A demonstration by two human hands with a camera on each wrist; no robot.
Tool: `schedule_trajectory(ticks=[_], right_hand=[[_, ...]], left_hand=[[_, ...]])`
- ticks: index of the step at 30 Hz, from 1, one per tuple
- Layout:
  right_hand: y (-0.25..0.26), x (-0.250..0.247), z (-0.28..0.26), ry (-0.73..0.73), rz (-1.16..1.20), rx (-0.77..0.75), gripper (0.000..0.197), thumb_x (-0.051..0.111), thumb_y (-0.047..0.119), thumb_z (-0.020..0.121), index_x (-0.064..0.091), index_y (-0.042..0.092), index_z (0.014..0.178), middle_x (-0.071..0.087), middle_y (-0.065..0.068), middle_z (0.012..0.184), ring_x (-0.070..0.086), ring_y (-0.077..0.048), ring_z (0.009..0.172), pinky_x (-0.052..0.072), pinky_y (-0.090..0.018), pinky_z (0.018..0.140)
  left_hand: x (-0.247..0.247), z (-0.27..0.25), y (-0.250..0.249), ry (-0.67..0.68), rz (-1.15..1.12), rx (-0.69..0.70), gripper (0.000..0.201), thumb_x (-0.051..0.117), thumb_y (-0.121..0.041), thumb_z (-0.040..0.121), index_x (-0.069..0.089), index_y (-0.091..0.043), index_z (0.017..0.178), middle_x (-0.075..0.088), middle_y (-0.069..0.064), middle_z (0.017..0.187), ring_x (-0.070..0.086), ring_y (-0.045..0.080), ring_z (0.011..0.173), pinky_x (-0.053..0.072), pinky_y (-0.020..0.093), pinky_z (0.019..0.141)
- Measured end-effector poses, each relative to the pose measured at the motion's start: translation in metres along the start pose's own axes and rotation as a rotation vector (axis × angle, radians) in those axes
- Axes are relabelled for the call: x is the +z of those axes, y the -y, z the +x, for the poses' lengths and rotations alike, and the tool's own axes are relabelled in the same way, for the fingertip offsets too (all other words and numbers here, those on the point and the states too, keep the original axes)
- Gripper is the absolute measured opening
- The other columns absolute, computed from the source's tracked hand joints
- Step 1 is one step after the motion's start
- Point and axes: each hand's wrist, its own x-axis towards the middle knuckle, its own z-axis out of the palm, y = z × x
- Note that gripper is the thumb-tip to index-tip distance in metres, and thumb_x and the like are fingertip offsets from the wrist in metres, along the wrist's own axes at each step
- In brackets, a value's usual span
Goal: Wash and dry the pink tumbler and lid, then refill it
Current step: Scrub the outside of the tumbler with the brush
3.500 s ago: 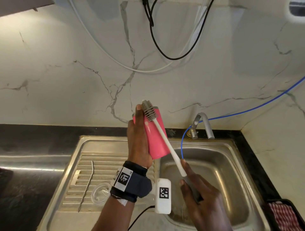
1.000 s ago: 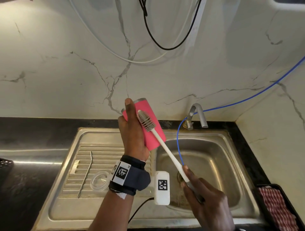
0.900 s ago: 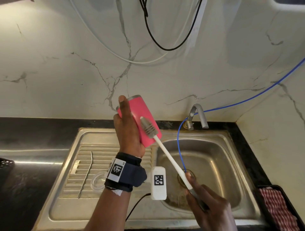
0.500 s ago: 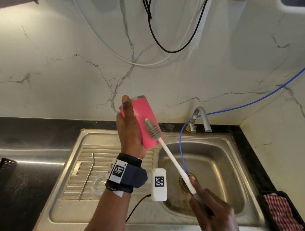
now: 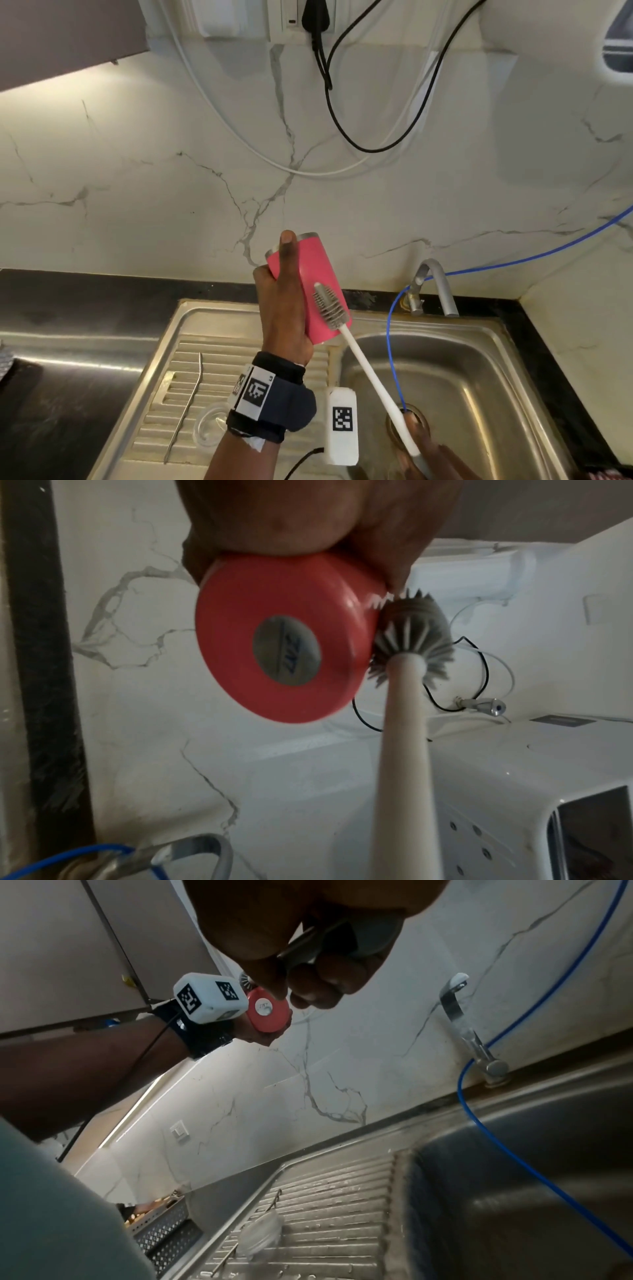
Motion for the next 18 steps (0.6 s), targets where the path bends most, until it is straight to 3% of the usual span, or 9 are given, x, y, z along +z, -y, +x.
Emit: schedule_trajectory(ticks=[2,3,6,8,10,12,15,18], right_hand=[[0.007,-0.010,0.014,-0.035,0.021,0.126,0.040,0.042,0.052,0.108,0.053,0.040,0.145,0.072,0.017,0.099,0.068,0.000,0.065,0.048,-0.001,0.068],[0.013,-0.010,0.020,-0.081,0.004,0.150,0.042,0.047,0.047,0.108,0.053,0.032,0.147,0.074,0.013,0.090,0.066,-0.008,0.056,0.049,-0.006,0.062],[0.025,-0.007,0.026,-0.253,-0.021,0.126,0.053,0.064,0.037,0.093,0.056,0.036,0.145,0.061,0.007,0.072,0.051,-0.012,0.047,0.041,-0.006,0.056],[0.026,-0.005,0.021,-0.287,-0.054,0.130,0.058,0.069,0.034,0.090,0.055,0.039,0.145,0.066,0.007,0.077,0.054,-0.012,0.048,0.042,-0.005,0.058],[0.029,-0.005,0.009,-0.263,-0.055,0.138,0.057,0.069,0.035,0.090,0.055,0.045,0.144,0.073,0.010,0.088,0.058,-0.013,0.046,0.048,-0.012,0.054],[0.032,-0.009,0.002,-0.253,-0.044,0.161,0.056,0.066,0.037,0.091,0.054,0.048,0.145,0.072,0.013,0.086,0.055,-0.013,0.042,0.049,-0.018,0.050],[0.036,-0.013,0.016,-0.253,-0.048,0.208,0.057,0.064,0.039,0.092,0.053,0.045,0.147,0.067,0.012,0.082,0.053,-0.008,0.047,0.047,-0.013,0.053],[0.036,-0.013,0.034,-0.311,-0.048,0.186,0.053,0.065,0.035,0.092,0.060,0.033,0.145,0.059,0.013,0.075,0.048,-0.003,0.055,0.040,-0.007,0.058]], left_hand=[[0.003,-0.006,0.002,0.032,-0.004,-0.023,0.096,0.065,-0.093,0.069,0.052,-0.019,0.129,0.067,0.018,0.117,0.075,0.033,0.095,0.066,0.059,0.080],[0.006,-0.011,0.003,0.052,0.000,-0.039,0.090,0.063,-0.090,0.072,0.052,-0.020,0.127,0.067,0.016,0.117,0.075,0.032,0.096,0.066,0.059,0.082],[0.016,-0.024,0.004,0.072,0.012,-0.083,0.086,0.055,-0.085,0.069,0.049,-0.025,0.130,0.068,0.009,0.117,0.075,0.030,0.100,0.065,0.055,0.086],[0.015,-0.022,0.003,0.046,0.014,-0.033,0.079,0.052,-0.083,0.079,0.050,-0.024,0.130,0.069,0.007,0.115,0.074,0.026,0.098,0.065,0.051,0.085],[0.012,-0.017,-0.001,0.018,0.000,0.015,0.069,0.048,-0.078,0.092,0.050,-0.023,0.135,0.067,0.006,0.113,0.072,0.024,0.095,0.064,0.048,0.080],[0.010,-0.016,-0.003,-0.001,0.010,0.041,0.066,0.045,-0.075,0.097,0.048,-0.023,0.139,0.065,0.006,0.115,0.071,0.024,0.097,0.062,0.046,0.079],[0.013,-0.023,0.003,0.015,0.053,0.034,0.056,0.044,-0.078,0.096,0.050,-0.031,0.127,0.066,0.005,0.116,0.072,0.024,0.099,0.062,0.047,0.083],[0.017,-0.032,0.010,0.012,0.130,0.046,0.054,0.042,-0.089,0.086,0.049,-0.042,0.110,0.066,-0.001,0.116,0.070,0.025,0.105,0.060,0.057,0.095]])
